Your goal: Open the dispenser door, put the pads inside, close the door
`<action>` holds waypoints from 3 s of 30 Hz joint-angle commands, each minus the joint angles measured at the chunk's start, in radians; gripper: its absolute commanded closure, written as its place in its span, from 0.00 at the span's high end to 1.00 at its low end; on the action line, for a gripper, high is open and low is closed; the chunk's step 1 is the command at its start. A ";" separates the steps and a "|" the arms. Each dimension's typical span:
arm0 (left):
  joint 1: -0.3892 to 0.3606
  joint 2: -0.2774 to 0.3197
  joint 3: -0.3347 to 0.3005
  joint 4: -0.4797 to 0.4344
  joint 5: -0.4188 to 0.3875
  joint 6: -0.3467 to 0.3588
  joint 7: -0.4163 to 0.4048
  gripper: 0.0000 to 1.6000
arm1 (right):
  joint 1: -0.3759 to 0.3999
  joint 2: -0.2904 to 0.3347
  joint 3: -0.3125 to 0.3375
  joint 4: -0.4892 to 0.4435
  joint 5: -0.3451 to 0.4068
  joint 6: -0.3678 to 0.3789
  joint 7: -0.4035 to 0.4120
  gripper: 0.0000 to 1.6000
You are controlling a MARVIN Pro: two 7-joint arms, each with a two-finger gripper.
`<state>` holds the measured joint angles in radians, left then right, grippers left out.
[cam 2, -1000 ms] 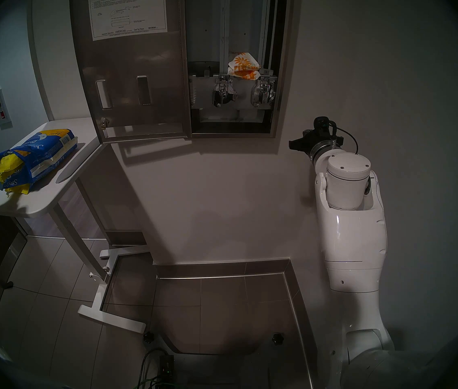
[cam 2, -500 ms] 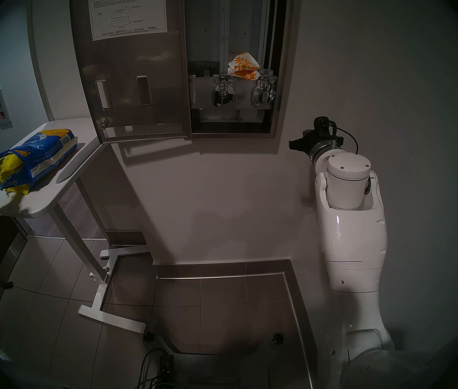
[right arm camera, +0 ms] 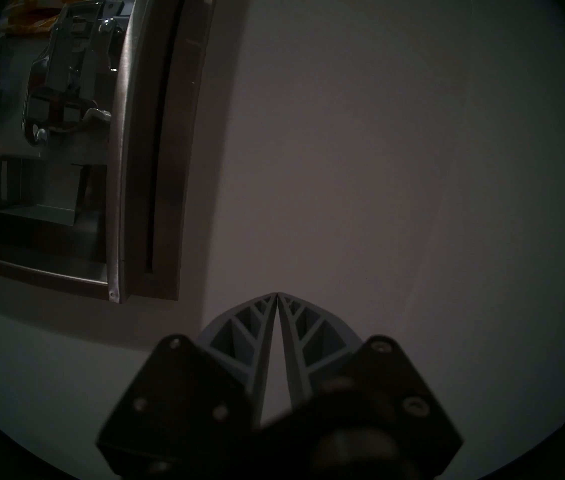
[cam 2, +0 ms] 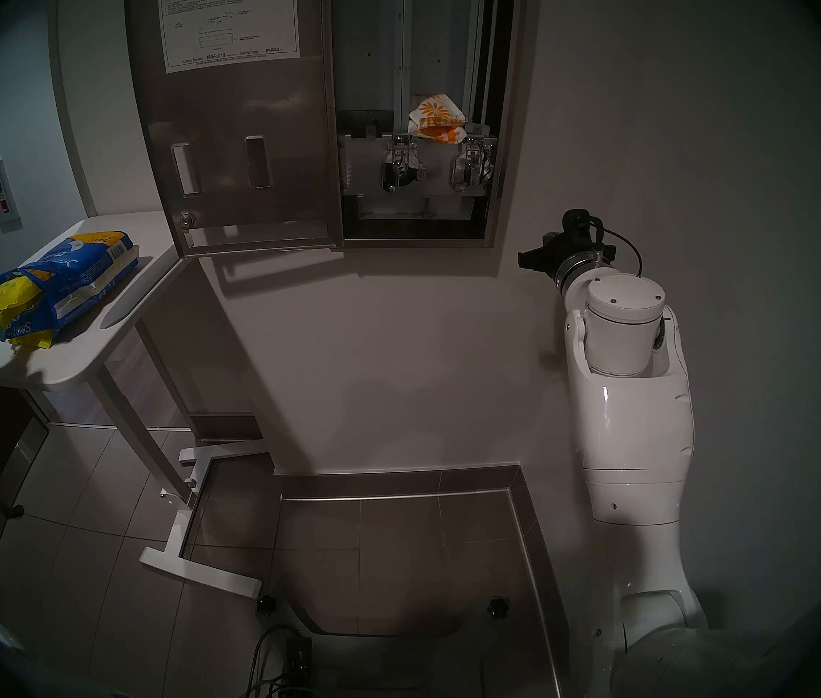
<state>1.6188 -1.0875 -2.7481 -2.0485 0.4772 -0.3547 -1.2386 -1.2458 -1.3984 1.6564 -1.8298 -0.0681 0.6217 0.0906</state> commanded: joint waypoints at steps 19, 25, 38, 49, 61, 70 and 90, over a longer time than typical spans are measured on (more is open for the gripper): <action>-0.038 -0.046 0.045 -0.039 0.049 0.004 0.067 1.00 | 0.009 0.001 0.000 -0.013 0.003 -0.004 0.001 0.32; -0.042 -0.049 0.059 -0.019 0.074 -0.010 0.092 1.00 | 0.009 0.001 -0.001 -0.013 0.003 -0.004 0.001 0.32; -0.033 -0.084 0.074 -0.027 0.092 -0.025 0.105 1.00 | 0.009 0.002 -0.001 -0.013 0.004 -0.004 0.001 0.32; -0.031 -0.113 0.079 -0.062 0.083 -0.016 0.097 1.00 | 0.009 0.002 -0.001 -0.013 0.005 -0.004 0.000 0.32; -0.031 -0.123 0.094 -0.070 0.096 -0.013 0.103 1.00 | 0.009 0.003 -0.001 -0.013 0.005 -0.004 0.000 0.32; -0.035 -0.121 0.099 -0.063 0.108 -0.019 0.114 1.00 | 0.009 0.003 -0.002 -0.013 0.006 -0.004 -0.001 0.32; -0.042 -0.118 0.090 -0.060 0.110 -0.036 0.115 0.49 | 0.009 0.004 -0.002 -0.013 0.007 -0.004 -0.001 0.32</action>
<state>1.5875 -1.2131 -2.6516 -2.1059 0.5977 -0.3925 -1.1278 -1.2458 -1.3955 1.6547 -1.8298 -0.0633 0.6218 0.0868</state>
